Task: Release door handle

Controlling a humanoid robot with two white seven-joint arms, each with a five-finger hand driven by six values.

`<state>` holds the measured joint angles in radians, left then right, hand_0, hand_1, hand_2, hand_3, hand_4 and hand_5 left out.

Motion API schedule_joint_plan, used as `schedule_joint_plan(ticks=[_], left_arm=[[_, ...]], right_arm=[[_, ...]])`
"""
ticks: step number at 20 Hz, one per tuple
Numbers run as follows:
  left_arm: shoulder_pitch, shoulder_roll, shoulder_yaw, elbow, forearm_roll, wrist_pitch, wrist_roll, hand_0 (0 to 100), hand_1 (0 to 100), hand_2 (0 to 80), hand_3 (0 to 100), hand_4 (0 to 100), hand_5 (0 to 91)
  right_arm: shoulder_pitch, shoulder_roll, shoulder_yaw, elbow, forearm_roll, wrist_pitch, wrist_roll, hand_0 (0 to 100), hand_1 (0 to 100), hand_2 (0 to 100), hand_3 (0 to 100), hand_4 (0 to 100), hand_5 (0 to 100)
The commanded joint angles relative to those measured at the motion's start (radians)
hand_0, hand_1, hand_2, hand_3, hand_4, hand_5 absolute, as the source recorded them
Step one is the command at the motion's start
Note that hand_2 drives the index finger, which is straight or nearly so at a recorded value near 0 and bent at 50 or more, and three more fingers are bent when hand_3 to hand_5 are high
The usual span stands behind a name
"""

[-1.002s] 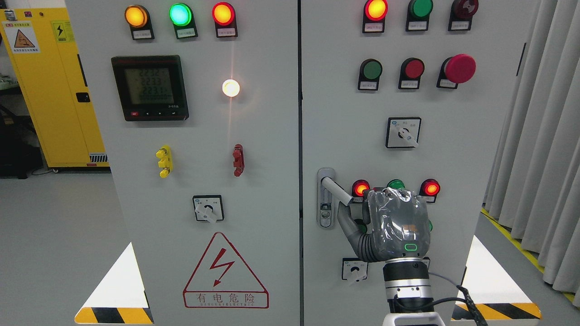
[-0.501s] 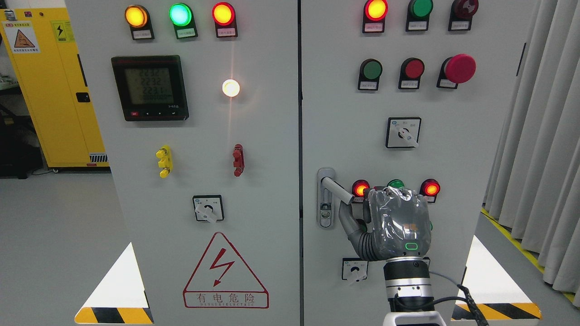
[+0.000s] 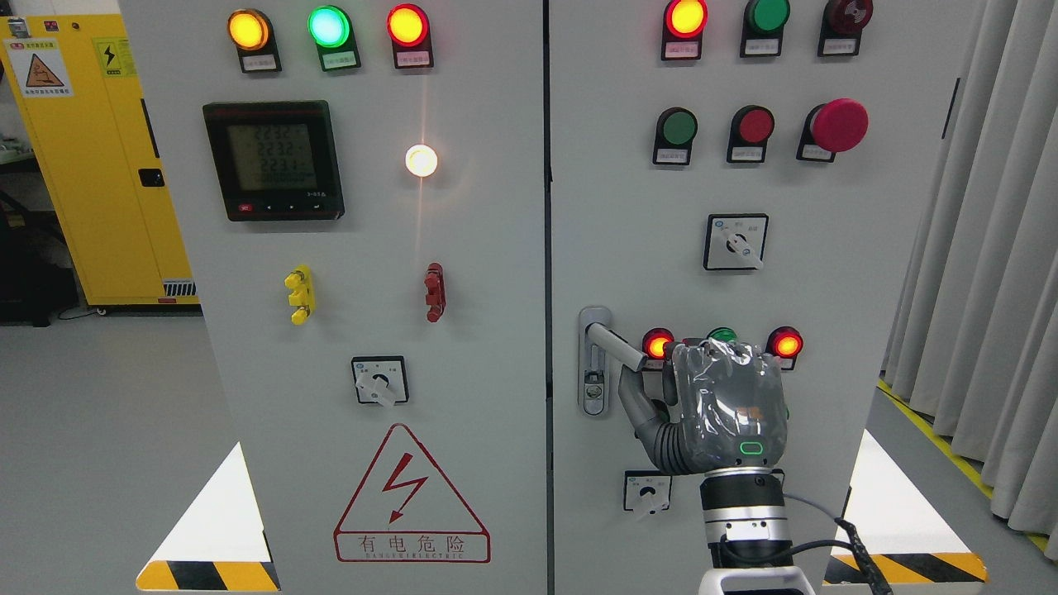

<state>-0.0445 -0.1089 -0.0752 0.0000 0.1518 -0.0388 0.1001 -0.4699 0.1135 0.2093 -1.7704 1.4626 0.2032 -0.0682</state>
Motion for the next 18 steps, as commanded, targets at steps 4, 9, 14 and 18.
schedule_joint_plan(ticks=[4,9,14,18], left_arm=[[0.000,0.000,0.000,-0.012,0.000,0.000,0.000,12,56,0.0,0,0,0.0],[0.000,0.000,0.000,-0.012,0.000,0.000,0.000,12,56,0.0,0,0,0.0],[0.000,0.000,0.000,-0.012,0.000,0.000,0.000,12,56,0.0,0,0,0.0],[0.000,0.000,0.000,-0.012,0.000,0.000,0.000,12,56,0.0,0,0,0.0]], right_arm=[[-0.001,0.000,-0.001,-0.011,-0.001,-0.001,-0.002,59,36,93,100,100,100],[-0.010,0.000,-0.001,-0.009,0.001,-0.001,-0.001,59,36,93,100,100,100],[-0.018,0.000,0.001,-0.003,0.001,-0.001,0.001,59,36,93,100,100,100],[-0.018,-0.002,-0.001,-0.004,0.001,-0.001,0.001,59,36,93,100,100,100]])
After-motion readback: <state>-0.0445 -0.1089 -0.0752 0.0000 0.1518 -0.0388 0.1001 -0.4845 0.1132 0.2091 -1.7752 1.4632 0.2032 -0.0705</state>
